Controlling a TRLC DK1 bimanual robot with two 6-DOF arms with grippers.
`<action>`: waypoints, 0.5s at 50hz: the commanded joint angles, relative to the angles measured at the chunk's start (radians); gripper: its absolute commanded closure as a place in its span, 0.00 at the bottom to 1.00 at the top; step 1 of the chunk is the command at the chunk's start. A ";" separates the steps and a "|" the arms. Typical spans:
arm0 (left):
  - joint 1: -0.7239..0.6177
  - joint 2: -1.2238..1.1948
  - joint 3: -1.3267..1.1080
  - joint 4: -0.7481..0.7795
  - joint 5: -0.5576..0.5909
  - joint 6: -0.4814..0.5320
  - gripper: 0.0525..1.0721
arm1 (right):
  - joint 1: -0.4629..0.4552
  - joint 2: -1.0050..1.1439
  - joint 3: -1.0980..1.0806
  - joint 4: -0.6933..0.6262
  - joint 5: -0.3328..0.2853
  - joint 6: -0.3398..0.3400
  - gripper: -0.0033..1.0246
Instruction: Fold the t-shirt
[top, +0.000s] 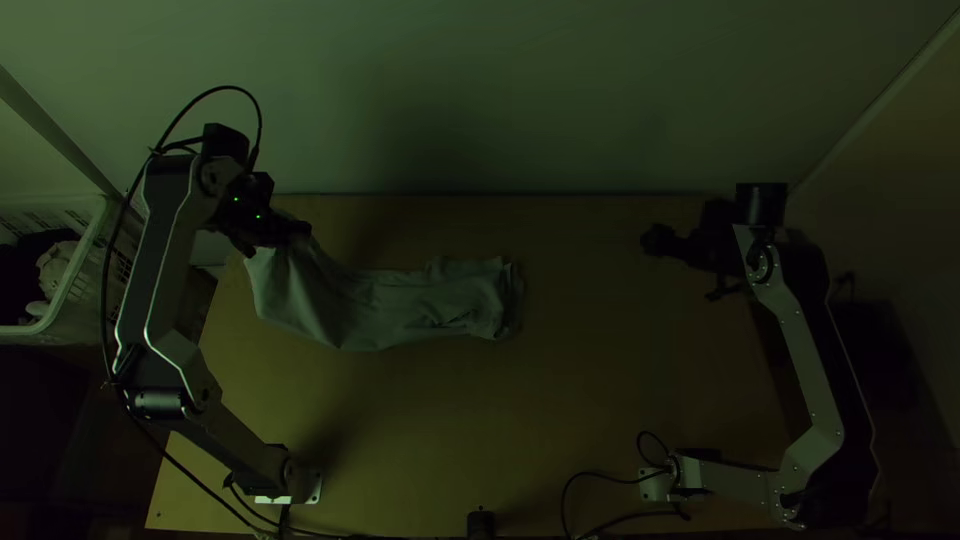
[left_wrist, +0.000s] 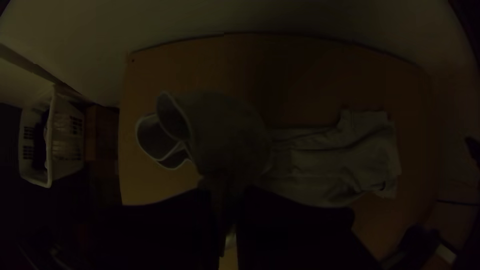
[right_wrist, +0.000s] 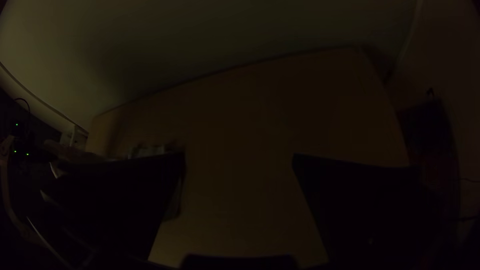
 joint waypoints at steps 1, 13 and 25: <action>-0.141 -0.017 0.062 -0.030 -0.114 -0.053 0.98 | -0.022 -0.048 -0.042 0.011 -0.017 0.012 0.04; -0.412 0.030 0.112 -0.004 -0.242 -0.091 0.98 | -0.025 -0.112 -0.125 0.048 -0.031 0.024 0.04; -0.555 0.152 0.227 0.012 -0.245 -0.171 0.98 | -0.026 -0.175 -0.194 0.057 -0.031 0.032 0.04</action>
